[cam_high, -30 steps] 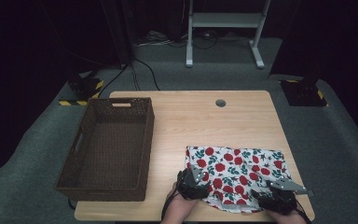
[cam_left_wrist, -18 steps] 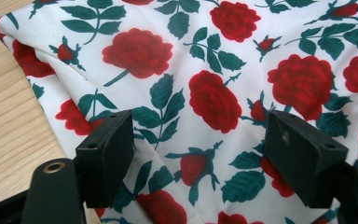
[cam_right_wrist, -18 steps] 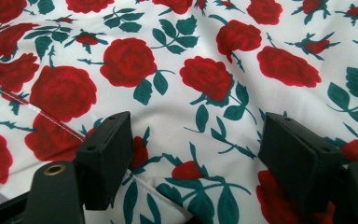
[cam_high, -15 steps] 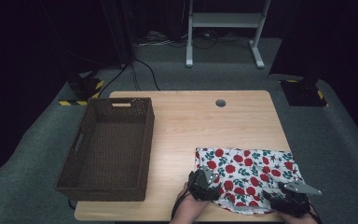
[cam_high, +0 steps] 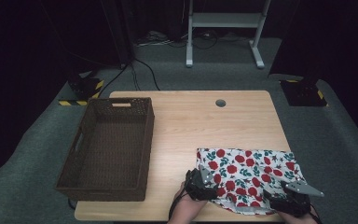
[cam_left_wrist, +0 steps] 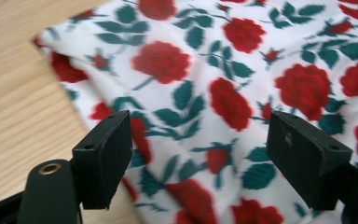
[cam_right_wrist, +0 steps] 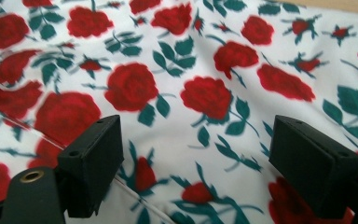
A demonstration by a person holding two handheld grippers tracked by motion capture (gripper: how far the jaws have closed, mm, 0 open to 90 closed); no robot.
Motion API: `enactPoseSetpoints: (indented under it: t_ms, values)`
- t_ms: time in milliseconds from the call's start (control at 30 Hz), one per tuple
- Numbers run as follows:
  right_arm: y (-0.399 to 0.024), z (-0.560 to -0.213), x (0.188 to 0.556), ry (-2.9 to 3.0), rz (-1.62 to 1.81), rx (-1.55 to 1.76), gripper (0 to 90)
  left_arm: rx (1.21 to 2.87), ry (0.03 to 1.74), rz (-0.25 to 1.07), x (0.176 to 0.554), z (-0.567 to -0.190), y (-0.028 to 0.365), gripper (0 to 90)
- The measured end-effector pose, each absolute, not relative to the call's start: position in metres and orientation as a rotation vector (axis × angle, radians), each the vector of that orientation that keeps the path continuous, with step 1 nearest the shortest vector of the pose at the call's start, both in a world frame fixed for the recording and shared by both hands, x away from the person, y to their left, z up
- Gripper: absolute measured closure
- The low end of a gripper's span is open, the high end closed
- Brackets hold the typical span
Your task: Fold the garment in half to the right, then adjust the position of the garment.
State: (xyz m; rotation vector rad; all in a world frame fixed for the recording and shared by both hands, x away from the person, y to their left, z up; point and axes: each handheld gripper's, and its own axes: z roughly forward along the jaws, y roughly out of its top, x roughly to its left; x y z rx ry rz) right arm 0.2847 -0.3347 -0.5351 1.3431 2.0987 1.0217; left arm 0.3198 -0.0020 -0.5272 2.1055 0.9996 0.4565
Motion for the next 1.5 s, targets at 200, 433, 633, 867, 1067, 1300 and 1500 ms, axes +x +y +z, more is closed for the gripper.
enactPoseSetpoints:
  t_ms: [200, 433, 633, 867, 1067, 1300, 1500]
  values:
    - [-0.324, -0.530, 0.283, 2.079, 1.039, 1.275, 17.0, 2.056, 1.044, 0.489, 0.333, -0.519, 0.018, 23.0]
    - [-0.321, -0.530, 0.281, 2.068, 1.080, 1.230, 16.9, 2.032, 1.056, 0.504, 0.348, -0.513, 0.022, 23.1]
    - [-0.321, -0.530, 0.278, 2.063, 1.078, 1.214, 16.8, 2.012, 1.062, 0.482, 0.364, -0.510, 0.021, 23.2]
    - [-0.321, -0.531, 0.277, 2.054, 1.076, 1.213, 16.2, 2.006, 1.074, 0.469, 0.381, -0.509, 0.018, 23.4]
    - [-0.320, -0.533, 0.279, 2.066, 1.070, 1.205, 16.3, 2.005, 1.090, 0.468, 0.395, -0.512, 0.016, 23.5]
    - [-0.323, -0.534, 0.279, 2.063, 1.083, 1.210, 16.2, 2.004, 1.105, 0.474, 0.405, -0.516, 0.011, 23.8]
    - [-0.326, -0.535, 0.279, 2.058, 1.086, 1.222, 16.2, 1.995, 1.146, 0.501, 0.414, -0.520, 0.012, 24.6]
